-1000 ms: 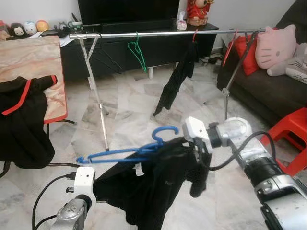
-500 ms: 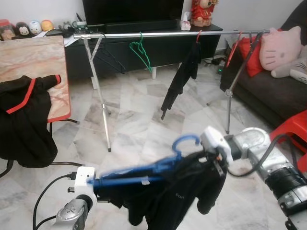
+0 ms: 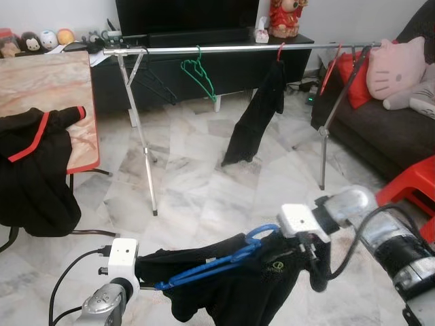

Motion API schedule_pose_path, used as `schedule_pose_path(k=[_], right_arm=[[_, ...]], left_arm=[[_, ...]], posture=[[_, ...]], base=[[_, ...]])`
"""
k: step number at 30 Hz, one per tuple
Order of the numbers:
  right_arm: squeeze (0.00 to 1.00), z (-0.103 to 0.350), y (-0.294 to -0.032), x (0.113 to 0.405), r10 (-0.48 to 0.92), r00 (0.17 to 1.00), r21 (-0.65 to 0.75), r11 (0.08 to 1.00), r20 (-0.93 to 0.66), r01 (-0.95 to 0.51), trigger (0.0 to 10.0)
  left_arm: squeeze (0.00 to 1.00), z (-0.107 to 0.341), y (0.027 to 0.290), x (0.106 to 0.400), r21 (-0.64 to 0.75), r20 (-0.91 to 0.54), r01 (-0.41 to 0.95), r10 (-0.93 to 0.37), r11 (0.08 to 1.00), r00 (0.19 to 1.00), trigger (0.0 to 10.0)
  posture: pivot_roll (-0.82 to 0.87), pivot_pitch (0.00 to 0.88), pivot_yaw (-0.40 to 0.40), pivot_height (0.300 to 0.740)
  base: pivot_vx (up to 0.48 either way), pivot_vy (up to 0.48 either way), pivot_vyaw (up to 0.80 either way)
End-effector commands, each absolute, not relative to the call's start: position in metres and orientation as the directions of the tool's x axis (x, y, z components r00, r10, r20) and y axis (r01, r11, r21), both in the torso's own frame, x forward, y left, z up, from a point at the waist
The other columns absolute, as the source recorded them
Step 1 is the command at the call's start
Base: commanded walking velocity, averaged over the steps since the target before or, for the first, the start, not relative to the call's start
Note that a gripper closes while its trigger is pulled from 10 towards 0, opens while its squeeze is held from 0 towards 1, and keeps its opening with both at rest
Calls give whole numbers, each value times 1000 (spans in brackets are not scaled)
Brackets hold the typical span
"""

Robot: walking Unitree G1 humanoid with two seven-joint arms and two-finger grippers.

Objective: Hang hanger

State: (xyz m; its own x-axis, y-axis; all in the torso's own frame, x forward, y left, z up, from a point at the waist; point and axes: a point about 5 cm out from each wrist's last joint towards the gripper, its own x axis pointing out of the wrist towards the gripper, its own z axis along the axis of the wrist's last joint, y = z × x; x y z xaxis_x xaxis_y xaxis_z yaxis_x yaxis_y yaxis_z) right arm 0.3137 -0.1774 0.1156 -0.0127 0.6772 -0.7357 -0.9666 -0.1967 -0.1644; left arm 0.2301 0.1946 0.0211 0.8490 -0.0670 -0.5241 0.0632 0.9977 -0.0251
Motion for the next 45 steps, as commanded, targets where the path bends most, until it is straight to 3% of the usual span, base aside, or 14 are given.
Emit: schedule_pose_path(k=[1,10,13,17,24,29,32,39,45], right_arm=[[0,129,-201,325,605,117,-251,-142,-788,-957,0],[0,132,-194,334,593,238,-391,-142,-769,-909,0],[0,132,-194,335,591,248,-405,-146,-767,-903,0],[0,121,-195,335,483,268,-414,-225,-833,-882,0],[0,113,-193,332,459,266,-412,-256,-848,-874,0],[0,108,-193,336,430,323,-450,-237,-843,-861,0],[0,108,-189,342,429,401,-518,-200,-809,-832,0],[0,114,-172,341,599,355,-483,-61,-718,-873,0],[0,116,-164,338,676,307,-443,-32,-670,-896,0]], left_arm=[[0,15,221,220,53,-575,-19,46,998,817,0],[0,14,221,220,57,-581,1,33,998,813,0],[0,14,221,220,57,-582,3,31,998,813,0],[0,22,222,224,81,-582,44,11,996,813,0],[0,35,217,231,83,-563,102,-38,991,825,0],[0,43,210,235,59,-558,152,-93,987,825,0],[0,46,204,235,47,-570,202,-140,978,810,0],[0,37,199,229,44,-612,251,-173,967,772,0],[0,36,198,228,64,-632,272,-171,960,756,0]], posture=[[-43,0,-25,732],[-44,0,-21,732],[-44,0,-21,732],[-41,0,-21,732],[-46,0,-16,732],[-47,0,-15,732],[-47,0,-15,732],[-47,0,-13,732],[-48,0,-12,732]], base=[[0,0,0],[0,0,0],[0,0,0],[0,0,0],[0,0,0],[0,0,0],[0,0,0],[0,0,0],[0,0,0]])
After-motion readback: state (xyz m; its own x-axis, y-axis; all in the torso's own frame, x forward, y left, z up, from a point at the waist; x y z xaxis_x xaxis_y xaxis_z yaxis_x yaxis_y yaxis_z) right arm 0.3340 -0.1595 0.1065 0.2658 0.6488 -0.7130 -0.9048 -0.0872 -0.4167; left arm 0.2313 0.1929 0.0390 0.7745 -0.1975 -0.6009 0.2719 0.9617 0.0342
